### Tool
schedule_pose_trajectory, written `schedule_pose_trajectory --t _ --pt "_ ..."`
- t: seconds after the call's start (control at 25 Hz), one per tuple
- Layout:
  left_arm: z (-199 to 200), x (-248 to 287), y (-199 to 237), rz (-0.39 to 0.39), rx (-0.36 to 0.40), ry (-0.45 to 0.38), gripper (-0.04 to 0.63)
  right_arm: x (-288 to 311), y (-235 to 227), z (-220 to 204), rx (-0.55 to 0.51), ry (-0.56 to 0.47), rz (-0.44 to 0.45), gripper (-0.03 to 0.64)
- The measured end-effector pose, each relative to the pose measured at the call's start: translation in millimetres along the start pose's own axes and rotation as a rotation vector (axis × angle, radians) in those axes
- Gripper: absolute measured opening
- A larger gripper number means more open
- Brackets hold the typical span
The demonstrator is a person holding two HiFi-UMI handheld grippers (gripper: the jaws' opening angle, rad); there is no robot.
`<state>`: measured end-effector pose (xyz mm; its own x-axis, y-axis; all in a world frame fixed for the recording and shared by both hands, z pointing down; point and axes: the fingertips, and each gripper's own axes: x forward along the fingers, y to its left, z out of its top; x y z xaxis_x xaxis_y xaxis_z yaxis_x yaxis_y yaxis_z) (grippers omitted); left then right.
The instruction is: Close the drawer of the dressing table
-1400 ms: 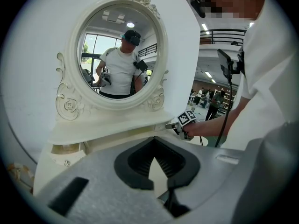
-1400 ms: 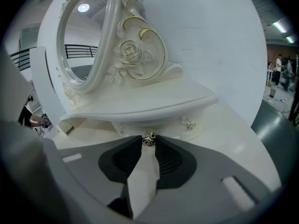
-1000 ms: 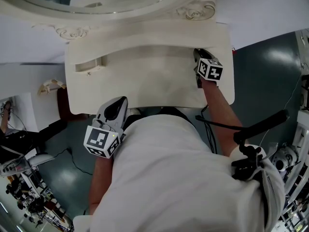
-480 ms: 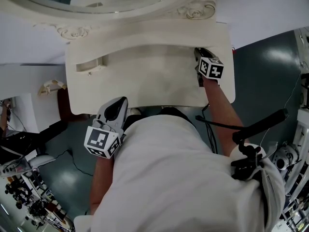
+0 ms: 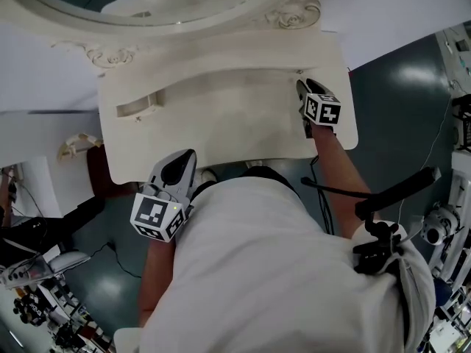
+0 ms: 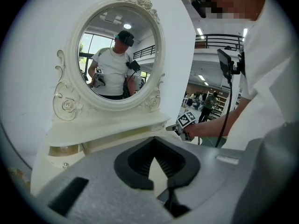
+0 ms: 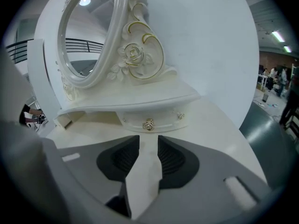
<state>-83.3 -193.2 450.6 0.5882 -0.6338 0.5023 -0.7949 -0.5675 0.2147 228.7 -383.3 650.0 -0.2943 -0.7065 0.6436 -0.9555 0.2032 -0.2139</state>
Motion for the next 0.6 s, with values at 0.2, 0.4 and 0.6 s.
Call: schedule_pose_trajectory --t 0.2,0.4,0.6 --pt "2 -19 10 -0.044 0.031 -0.015 0.003 -32 19 -14 0.013 -0.007 -0.034 0.055" --pt "-1 -44 21 -0.080 0.045 -0.031 0.003 -65 64 -32 0.002 0.028 -0.017 0.000" --pt "-14 -70 30 -0.108 0.047 -0.040 0.003 -102 119 -45 -0.041 0.041 0.035 0.000"
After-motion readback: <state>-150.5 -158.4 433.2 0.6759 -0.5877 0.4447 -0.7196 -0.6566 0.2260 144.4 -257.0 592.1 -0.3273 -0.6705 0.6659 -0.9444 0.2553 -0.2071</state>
